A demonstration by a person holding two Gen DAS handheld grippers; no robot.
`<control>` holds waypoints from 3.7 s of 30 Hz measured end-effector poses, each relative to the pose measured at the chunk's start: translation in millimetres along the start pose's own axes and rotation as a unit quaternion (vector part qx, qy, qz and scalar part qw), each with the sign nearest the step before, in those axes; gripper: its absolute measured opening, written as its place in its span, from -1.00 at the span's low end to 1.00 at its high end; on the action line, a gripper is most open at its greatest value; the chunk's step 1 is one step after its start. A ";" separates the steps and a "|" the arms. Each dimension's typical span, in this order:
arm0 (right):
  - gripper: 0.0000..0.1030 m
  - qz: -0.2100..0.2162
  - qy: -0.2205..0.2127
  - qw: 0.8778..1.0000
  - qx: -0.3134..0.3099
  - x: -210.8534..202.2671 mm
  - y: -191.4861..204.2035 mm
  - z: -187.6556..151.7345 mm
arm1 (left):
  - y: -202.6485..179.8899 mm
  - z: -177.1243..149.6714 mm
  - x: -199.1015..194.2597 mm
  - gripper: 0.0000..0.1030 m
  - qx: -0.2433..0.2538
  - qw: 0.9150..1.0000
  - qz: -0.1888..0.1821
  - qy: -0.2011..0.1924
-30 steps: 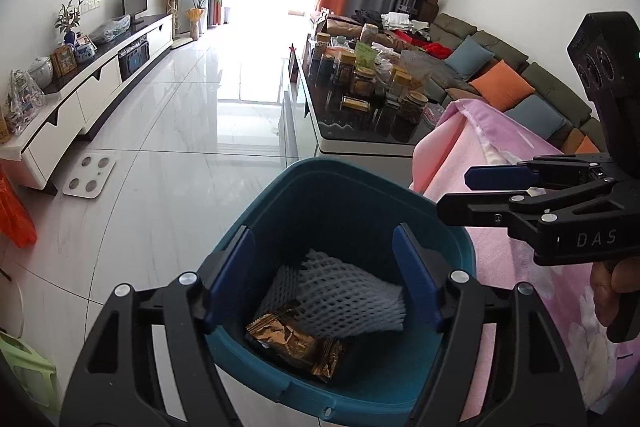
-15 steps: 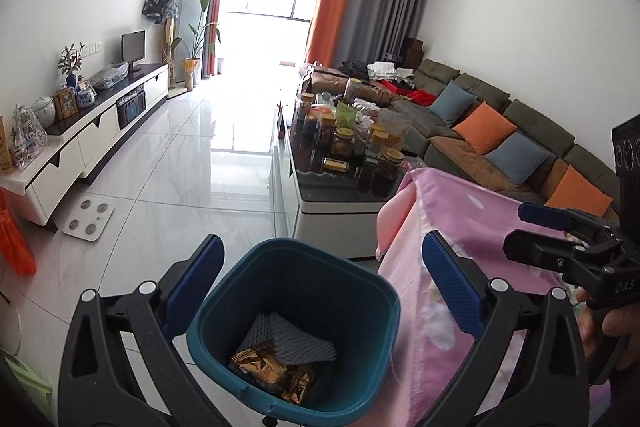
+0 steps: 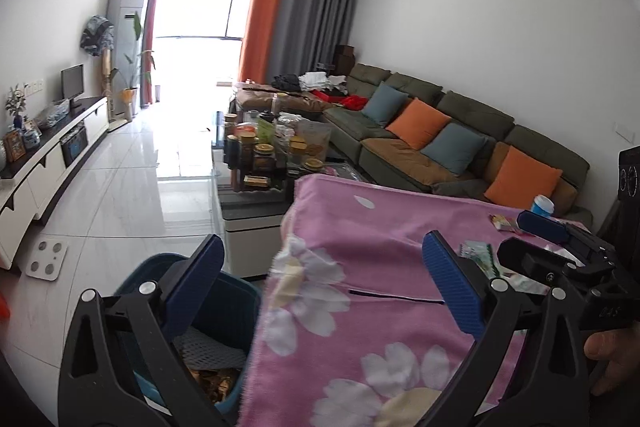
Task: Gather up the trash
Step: 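Move both tools back over the table toward the cups and wrappers, then grasp the clear plastic wrapper with the left tool while the right tool grasps the orange peel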
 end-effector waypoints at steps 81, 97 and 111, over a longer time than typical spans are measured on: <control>0.81 -0.178 0.065 0.978 0.093 -129.4 -163.9 -126.0 | -251.2 -147.4 98.1 0.36 0.073 0.958 -0.205 0.184; -0.66 -0.124 0.106 0.981 0.106 -102.7 -150.8 -133.9 | -251.2 -166.2 113.6 -0.46 0.039 0.948 -0.226 0.223; -0.82 -0.139 0.069 0.982 0.112 -124.4 -152.5 -113.5 | -236.6 -136.7 87.9 -0.57 0.037 0.956 -0.237 0.169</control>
Point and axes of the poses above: each gripper's, at about its wrist camera, not at the fingertips, and x roughly the way its jaws point, y to its left, z to its top, the point moved 7 cm from there along x, roughly the way its jaws point, and after that the axes turned 10 degrees about -y, right-handed, at the moved point
